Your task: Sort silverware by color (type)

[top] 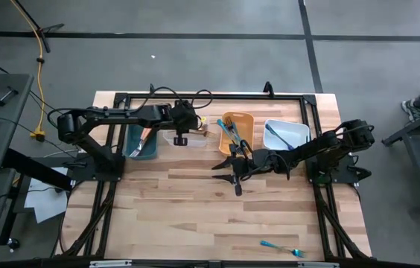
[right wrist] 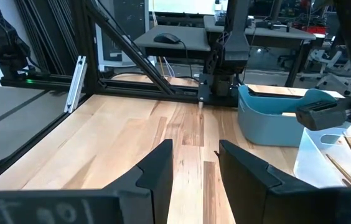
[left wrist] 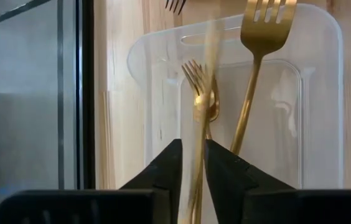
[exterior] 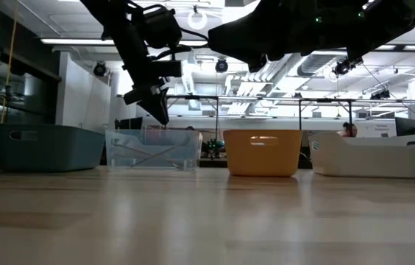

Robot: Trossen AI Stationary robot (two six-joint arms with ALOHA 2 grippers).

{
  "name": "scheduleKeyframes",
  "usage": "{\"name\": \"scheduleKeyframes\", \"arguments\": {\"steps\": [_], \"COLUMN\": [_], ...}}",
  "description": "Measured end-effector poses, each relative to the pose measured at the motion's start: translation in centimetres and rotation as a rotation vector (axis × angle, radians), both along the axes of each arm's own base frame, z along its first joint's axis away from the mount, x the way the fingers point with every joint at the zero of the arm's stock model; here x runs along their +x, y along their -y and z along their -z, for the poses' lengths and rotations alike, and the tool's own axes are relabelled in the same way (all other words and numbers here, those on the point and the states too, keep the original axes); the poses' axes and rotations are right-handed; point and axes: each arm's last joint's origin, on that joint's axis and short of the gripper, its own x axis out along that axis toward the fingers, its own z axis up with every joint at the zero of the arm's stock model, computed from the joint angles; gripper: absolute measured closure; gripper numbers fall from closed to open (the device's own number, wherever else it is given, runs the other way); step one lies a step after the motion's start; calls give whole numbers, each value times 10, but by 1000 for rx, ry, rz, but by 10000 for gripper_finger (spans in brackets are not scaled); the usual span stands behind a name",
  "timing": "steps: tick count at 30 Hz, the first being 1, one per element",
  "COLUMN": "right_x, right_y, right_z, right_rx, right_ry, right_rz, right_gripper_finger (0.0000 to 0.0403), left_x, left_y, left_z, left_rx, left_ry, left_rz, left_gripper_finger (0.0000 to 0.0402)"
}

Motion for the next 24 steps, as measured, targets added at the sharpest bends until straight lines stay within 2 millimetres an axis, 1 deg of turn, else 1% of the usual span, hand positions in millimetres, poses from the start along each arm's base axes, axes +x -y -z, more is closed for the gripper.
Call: {"name": "scheduleKeyframes", "arguments": {"steps": [8, 11, 16, 18, 21, 24], "right_x": [0, 0, 0, 0, 0, 0], "right_y": [0, 0, 0, 0, 0, 0], "right_z": [0, 0, 1, 1, 1, 1], "right_rx": [2, 1, -17, -43, -63, -62], "right_ry": [-1, -3, -7, -5, -2, -2], "right_rz": [1, 1, -1, -4, -7, -6], "right_gripper_finger": [279, 279, 279, 279, 279, 279], "left_x": [-2, -5, -13, -18, -25, -33], "left_y": [2, 3, 12, 17, 28, 46], "left_z": [2, -2, -25, -35, -50, -58], "left_rx": [-17, -30, -75, -138, -270, -347], "left_ry": [-25, -8, 128, 196, 317, 467], "left_rz": [-9, -42, -126, -153, -154, -105], "left_gripper_finger": [305, 288, 264, 258, 255, 255]}}
